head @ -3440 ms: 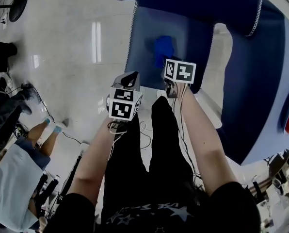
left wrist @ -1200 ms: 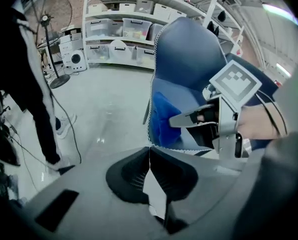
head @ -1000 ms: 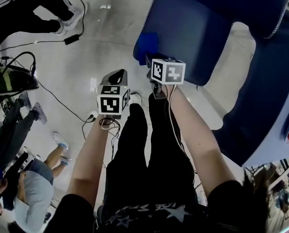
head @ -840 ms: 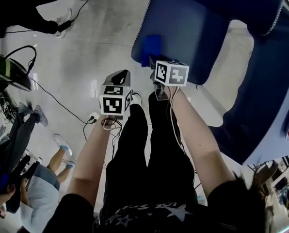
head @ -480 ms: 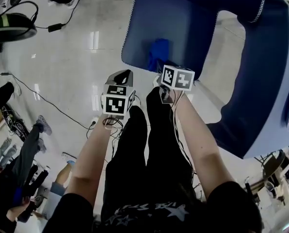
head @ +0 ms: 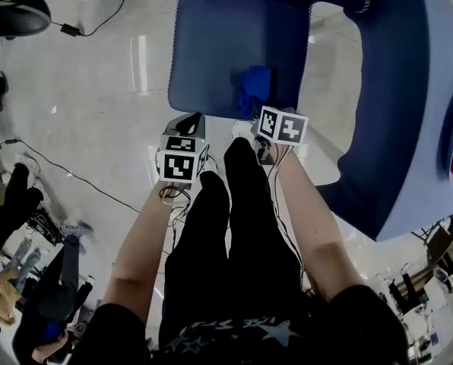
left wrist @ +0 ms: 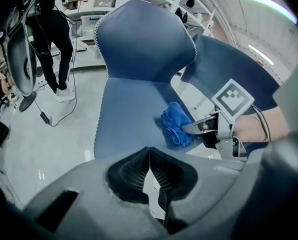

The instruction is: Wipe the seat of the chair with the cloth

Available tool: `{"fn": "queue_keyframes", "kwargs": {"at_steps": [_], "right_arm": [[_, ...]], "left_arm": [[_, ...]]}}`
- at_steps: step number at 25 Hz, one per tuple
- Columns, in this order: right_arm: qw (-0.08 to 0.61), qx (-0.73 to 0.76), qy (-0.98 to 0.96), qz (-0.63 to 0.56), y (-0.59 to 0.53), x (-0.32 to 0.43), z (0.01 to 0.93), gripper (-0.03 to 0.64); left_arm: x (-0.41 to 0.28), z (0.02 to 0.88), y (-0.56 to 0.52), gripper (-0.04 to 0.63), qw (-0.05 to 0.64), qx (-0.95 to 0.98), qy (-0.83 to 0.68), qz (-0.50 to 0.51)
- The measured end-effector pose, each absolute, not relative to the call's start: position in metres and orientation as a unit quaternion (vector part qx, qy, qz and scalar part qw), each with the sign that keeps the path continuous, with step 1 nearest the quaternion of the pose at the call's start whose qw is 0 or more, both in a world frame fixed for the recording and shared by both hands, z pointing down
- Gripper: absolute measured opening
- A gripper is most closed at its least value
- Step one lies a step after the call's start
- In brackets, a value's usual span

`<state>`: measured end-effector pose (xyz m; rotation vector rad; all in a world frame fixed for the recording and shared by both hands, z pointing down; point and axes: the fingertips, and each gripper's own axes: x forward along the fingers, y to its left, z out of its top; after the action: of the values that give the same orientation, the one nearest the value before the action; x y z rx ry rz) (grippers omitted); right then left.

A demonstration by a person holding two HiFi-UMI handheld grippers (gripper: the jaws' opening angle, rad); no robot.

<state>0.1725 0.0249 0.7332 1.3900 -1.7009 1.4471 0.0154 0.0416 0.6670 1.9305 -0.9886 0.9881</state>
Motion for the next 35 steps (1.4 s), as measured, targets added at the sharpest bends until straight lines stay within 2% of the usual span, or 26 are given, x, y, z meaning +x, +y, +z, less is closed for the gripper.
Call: {"fn": "queue_keyframes", "kwargs": {"at_steps": [14, 21, 29, 35], "right_arm": [[0.279, 0.553, -0.585, 0.523, 0.054, 0.223, 0.723, 0.074], [0.283, 0.563, -0.59, 0.505, 0.064, 0.237, 0.689, 0.071], [0.262, 0.58, -0.599, 0.486, 0.074, 0.2, 0.622, 0.072], [0.236, 0.588, -0.616, 0.469, 0.074, 0.16, 0.562, 0.071]], "left_arm": [[0.025, 0.65, 0.045, 0.02, 0.359, 0.769, -0.361, 0.387], [0.028, 0.626, 0.061, 0.02, 0.356, 0.777, -0.364, 0.371], [-0.011, 0.575, 0.079, 0.02, 0.347, 0.791, -0.374, 0.338], [-0.071, 0.528, 0.081, 0.02, 0.335, 0.791, -0.407, 0.31]]}}
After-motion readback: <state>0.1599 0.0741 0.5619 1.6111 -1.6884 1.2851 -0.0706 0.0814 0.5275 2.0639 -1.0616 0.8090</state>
